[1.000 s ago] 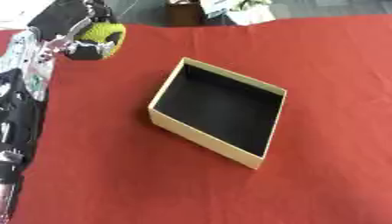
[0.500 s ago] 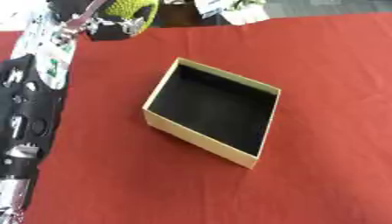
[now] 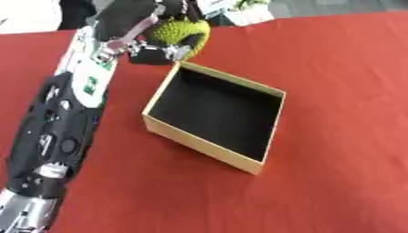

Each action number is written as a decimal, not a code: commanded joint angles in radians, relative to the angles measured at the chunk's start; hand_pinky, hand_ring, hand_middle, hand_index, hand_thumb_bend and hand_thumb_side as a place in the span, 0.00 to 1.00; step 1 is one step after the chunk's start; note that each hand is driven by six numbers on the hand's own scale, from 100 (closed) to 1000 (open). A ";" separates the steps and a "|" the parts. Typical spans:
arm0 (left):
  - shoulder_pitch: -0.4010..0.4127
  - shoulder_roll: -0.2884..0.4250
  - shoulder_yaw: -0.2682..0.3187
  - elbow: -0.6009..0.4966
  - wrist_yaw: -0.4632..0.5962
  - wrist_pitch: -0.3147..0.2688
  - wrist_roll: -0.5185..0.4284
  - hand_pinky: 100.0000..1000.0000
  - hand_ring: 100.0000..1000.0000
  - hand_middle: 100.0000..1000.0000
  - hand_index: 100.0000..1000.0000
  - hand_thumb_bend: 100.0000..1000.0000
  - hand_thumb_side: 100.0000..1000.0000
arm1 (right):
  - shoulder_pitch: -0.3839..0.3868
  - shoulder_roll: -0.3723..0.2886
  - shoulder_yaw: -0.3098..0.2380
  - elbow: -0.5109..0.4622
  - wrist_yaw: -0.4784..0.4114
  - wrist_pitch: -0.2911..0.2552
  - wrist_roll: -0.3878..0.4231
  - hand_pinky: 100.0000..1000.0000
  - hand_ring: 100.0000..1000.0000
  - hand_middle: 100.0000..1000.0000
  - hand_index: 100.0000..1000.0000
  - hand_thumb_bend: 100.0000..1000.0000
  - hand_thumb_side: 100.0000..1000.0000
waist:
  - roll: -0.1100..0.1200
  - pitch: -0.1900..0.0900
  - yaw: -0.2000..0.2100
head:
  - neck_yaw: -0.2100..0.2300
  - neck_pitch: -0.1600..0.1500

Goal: Pick up objects on the table and place them in the box.

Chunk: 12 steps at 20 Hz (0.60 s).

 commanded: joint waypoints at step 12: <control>0.057 -0.098 0.044 0.000 -0.086 0.016 -0.095 0.31 0.07 0.25 0.33 0.00 0.01 | -0.002 -0.026 -0.025 -0.018 0.016 0.008 -0.025 0.74 0.67 0.51 0.70 0.00 0.49 | -0.004 -0.017 -0.001 | -0.036 0.002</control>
